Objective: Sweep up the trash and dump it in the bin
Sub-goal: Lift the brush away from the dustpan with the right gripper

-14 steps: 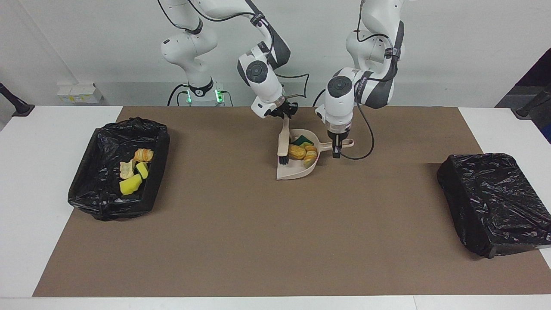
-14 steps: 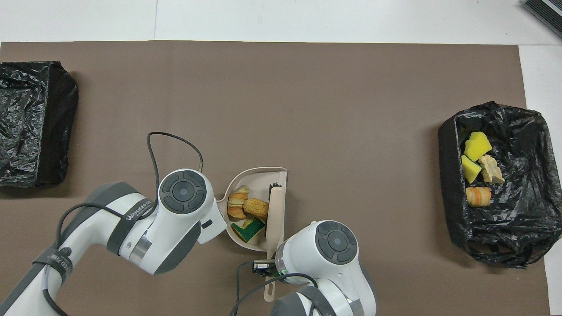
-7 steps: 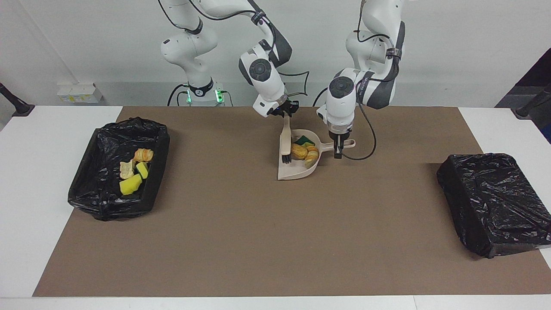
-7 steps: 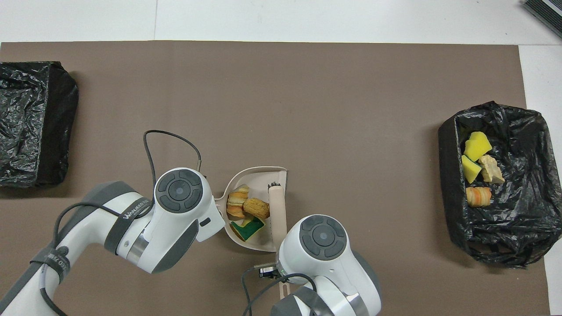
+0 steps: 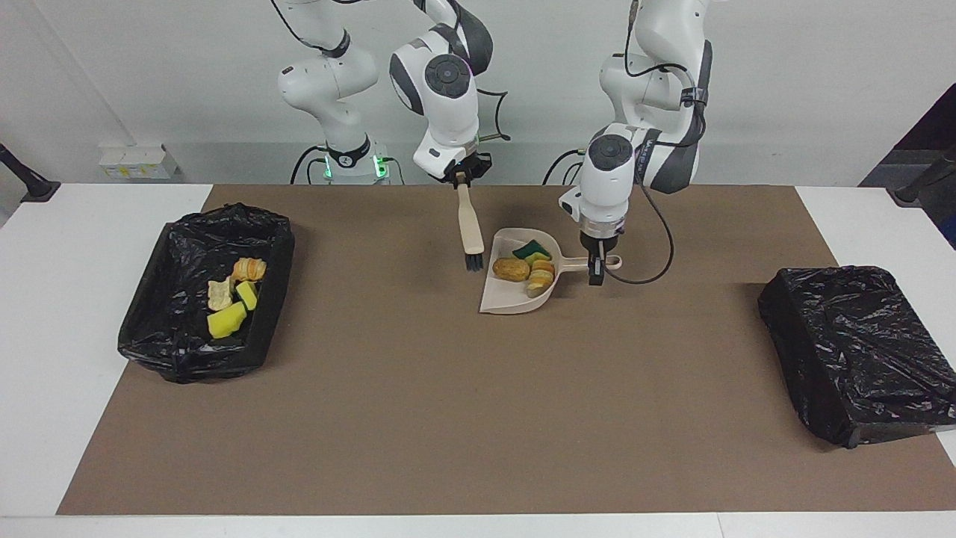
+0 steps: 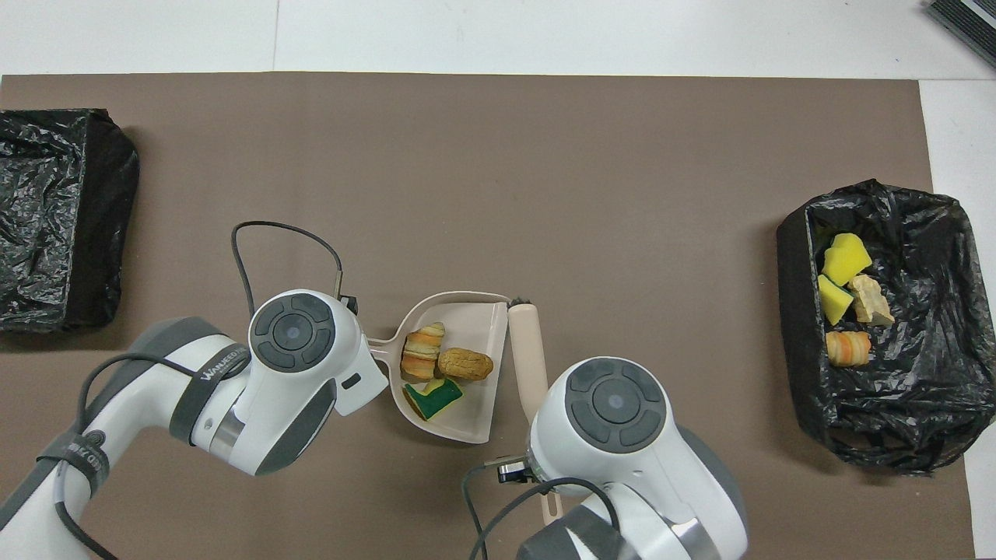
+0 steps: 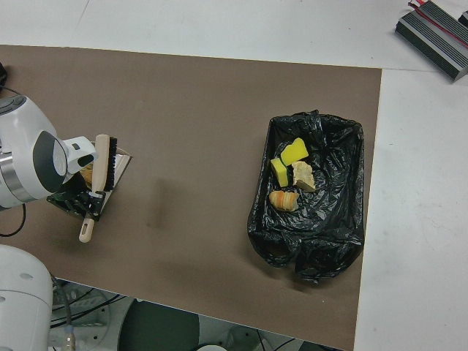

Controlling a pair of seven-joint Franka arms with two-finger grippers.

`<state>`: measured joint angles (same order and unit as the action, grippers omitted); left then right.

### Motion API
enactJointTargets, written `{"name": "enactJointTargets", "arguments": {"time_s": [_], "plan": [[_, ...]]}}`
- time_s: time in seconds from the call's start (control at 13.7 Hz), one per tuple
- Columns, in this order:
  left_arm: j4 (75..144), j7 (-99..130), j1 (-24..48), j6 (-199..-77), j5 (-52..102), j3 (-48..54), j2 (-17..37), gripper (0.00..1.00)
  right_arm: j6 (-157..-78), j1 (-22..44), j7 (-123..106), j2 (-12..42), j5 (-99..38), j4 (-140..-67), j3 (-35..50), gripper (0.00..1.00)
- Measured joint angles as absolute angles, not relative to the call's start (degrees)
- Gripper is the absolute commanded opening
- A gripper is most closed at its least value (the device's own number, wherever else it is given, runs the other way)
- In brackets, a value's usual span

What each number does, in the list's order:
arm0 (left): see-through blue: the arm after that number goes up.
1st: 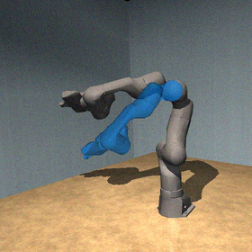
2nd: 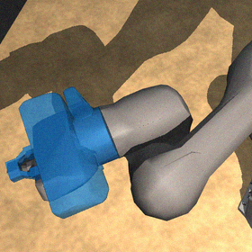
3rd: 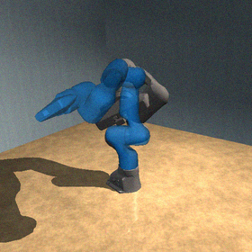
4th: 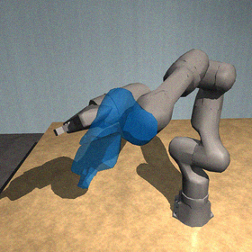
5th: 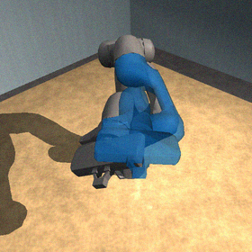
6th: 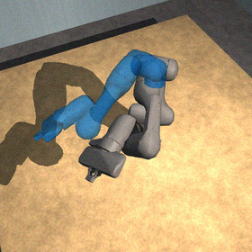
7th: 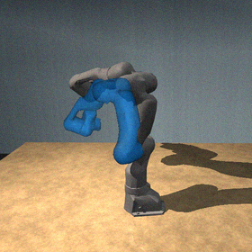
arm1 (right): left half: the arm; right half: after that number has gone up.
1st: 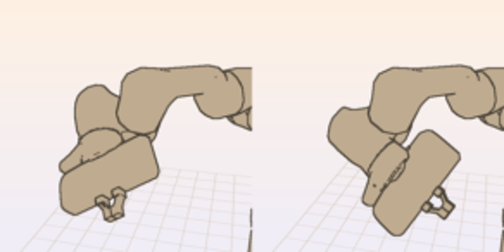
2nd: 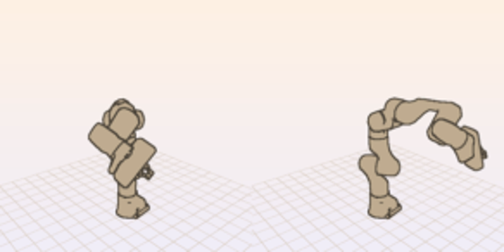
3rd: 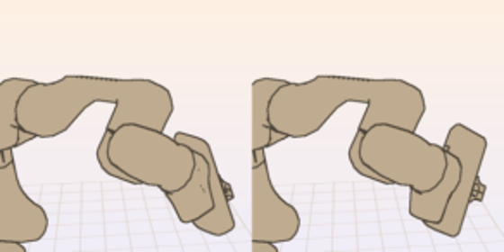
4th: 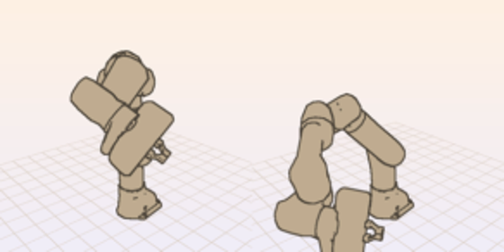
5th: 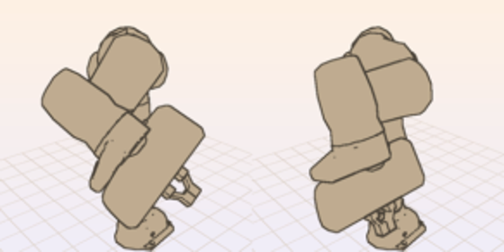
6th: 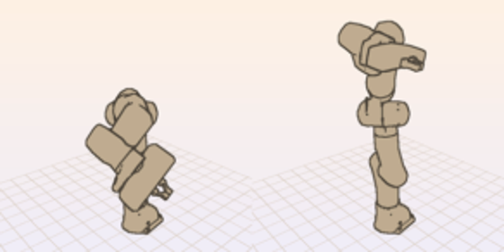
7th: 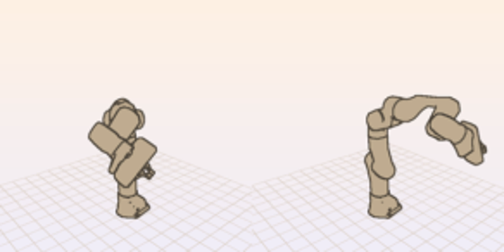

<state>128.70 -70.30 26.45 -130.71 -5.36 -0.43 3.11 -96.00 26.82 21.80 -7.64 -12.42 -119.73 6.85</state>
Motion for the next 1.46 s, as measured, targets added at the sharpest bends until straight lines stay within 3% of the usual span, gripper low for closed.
{"name": "enactJointTargets", "arguments": {"time_s": [0.22, 0.29, 0.44, 0.51, 0.66, 1.1, 1.24, 1.39, 1.46], "plan": [[128.7, -70.9, 25.9, -131.4, -4.5, -0.4, 3.2, 0.0, -92.9, 24.2, 18.2, -7.7, -11.6, -119.6, 6.8, 0.0], [128.8, -70.8, 25.9, -131.1, -4.4, -0.4, 3.2, 0.09, -92.5, 24.1, 17.8, -7.7, -11.4, -119.6, 6.8, 0.0], [128.9, -69.2, 25.9, -129.9, -4.3, -0.4, 3.2, 0.46, -92.3, 24.0, 17.8, -7.7, -11.2, -119.6, 6.8, 0.0], [128.9, -68.0, 25.9, -129.4, -4.2, -0.3, 3.2, 0.53, -92.2, 23.9, 17.8, -7.7, -11.2, -119.6, 6.8, 0.0], [128.9, -67.0, 25.9, -129.2, -4.2, -0.3, 3.2, 0.55, -92.1, 23.4, 17.8, -7.7, -11.2, -119.6, 6.8, 0.0], [128.1, -62.3, 27.9, -129.3, -4.2, 0.3, 3.1, 0.44, -92.1, 23.3, 17.8, -7.7, -11.2, -119.6, 6.8, 0.0], [127.7, -61.5, 28.2, -129.3, -4.2, 0.4, 2.9, 0.29, -92.0, 23.3, 17.8, -7.7, -11.2, -119.6, 6.8, 0.0], [127.6, -61.2, 28.2, -129.2, -4.2, 0.4, 2.6, 0.0, -92.0, 23.3, 17.8, -7.7, -11.2, -119.6, 6.8, 0.0], [127.6, -61.2, 28.2, -129.2, -4.2, 0.4, 2.5, 0.0, -92.0, 23.3, 17.8, -7.7, -11.3, -119.6, 6.8, 0.0]]}}
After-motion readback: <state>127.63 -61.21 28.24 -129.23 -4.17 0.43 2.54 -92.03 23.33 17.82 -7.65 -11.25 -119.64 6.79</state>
